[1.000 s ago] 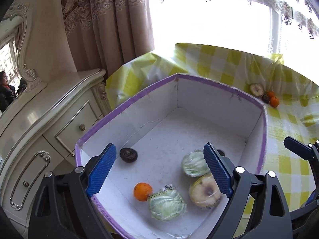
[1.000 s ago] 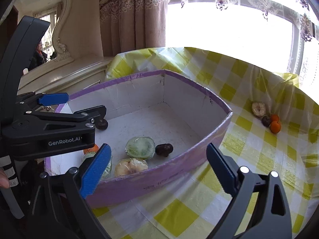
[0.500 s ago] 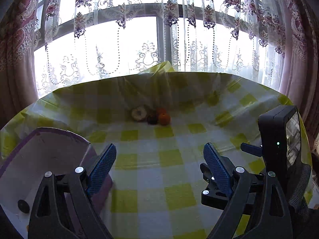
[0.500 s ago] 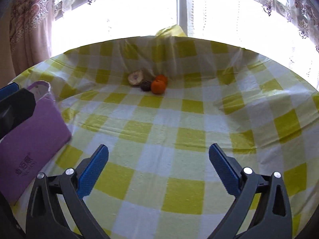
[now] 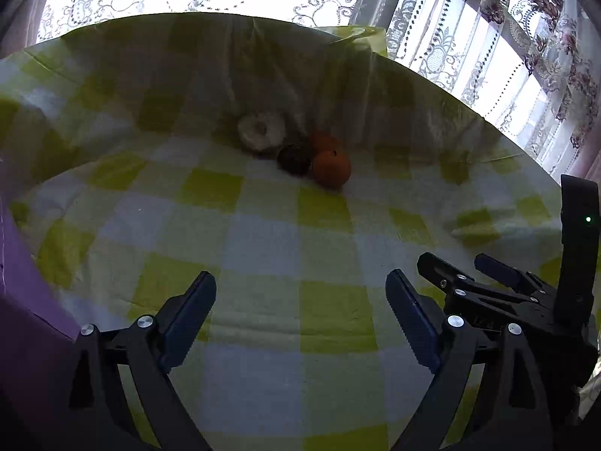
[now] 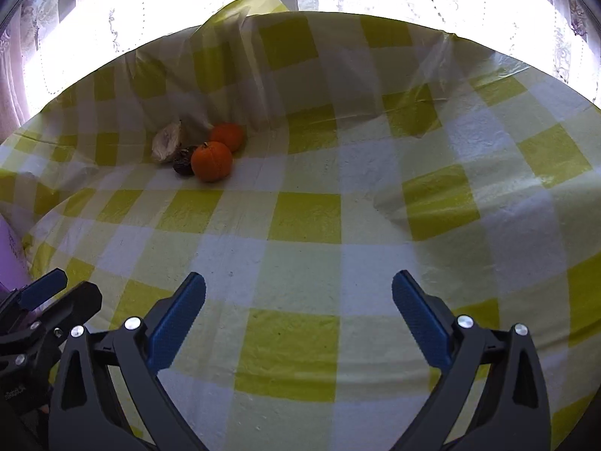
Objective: Organize fruits
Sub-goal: 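Reach both open tools toward the remaining fruits on the cloth, then grasp an orange with right tool while left tool grasps the dark mangosteen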
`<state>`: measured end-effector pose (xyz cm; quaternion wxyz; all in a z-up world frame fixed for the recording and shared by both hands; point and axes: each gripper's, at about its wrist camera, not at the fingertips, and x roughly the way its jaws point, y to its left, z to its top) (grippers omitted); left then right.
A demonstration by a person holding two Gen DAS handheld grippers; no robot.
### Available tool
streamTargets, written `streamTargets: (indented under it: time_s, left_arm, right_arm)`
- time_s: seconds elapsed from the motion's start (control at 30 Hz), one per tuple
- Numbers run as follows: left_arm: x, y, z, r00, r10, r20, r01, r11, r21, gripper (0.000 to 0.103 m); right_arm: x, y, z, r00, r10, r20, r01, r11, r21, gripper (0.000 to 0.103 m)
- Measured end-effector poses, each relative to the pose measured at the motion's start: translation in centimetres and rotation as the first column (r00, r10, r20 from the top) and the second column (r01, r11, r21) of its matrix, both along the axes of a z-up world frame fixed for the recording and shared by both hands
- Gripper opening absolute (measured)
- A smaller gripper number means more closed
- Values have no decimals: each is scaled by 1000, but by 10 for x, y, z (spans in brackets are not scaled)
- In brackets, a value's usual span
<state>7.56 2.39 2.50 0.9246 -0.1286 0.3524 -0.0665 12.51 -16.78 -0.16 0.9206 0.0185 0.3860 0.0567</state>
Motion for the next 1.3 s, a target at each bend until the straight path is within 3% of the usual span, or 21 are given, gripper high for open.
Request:
streamTargets:
  time_s: [0.13, 0.23, 0.57, 0.63, 0.67, 0.87, 1.03, 1.17, 1.3]
  left_arm:
    - [5, -4, -6, 999, -17, -37, 18, 1000, 2, 89]
    - [6, -5, -8, 999, -25, -41, 25, 1000, -2, 89]
    - [8, 3, -11, 998, 23, -61, -25, 999, -33, 89]
    - [9, 5, -11, 997, 38, -65, -40, 998, -39, 89]
    - [9, 7, -12, 997, 41, -67, -45, 998, -45, 89]
    - [12, 9, -13, 995, 53, -82, -57, 997, -48, 89]
    - [18, 5, -15, 991, 34, -127, -38, 999, -27, 89]
    - [23, 2, -15, 987, 60, -152, -61, 998, -3, 89]
    - [52, -1, -10, 982, 123, -142, -122, 992, 14, 89]
  right_arm:
    - [41, 17, -1, 998, 57, -21, -56, 997, 55, 92]
    - [74, 34, -6, 993, 98, -66, -94, 994, 58, 84]
    - [141, 93, -13, 972, 198, -123, -205, 978, -46, 70]
    - [140, 98, -12, 972, 205, -111, -213, 975, -59, 58]
    - [136, 98, -10, 973, 208, -100, -214, 975, -58, 43]
    - [97, 49, -2, 997, 43, -58, -39, 997, 60, 43]
    - [58, 2, -3, 993, -97, -69, 106, 984, 140, 44]
    - [37, -12, 1, 997, -73, 3, 70, 968, 240, 44]
    - [42, -33, -9, 995, -92, -38, 99, 950, 295, 44]
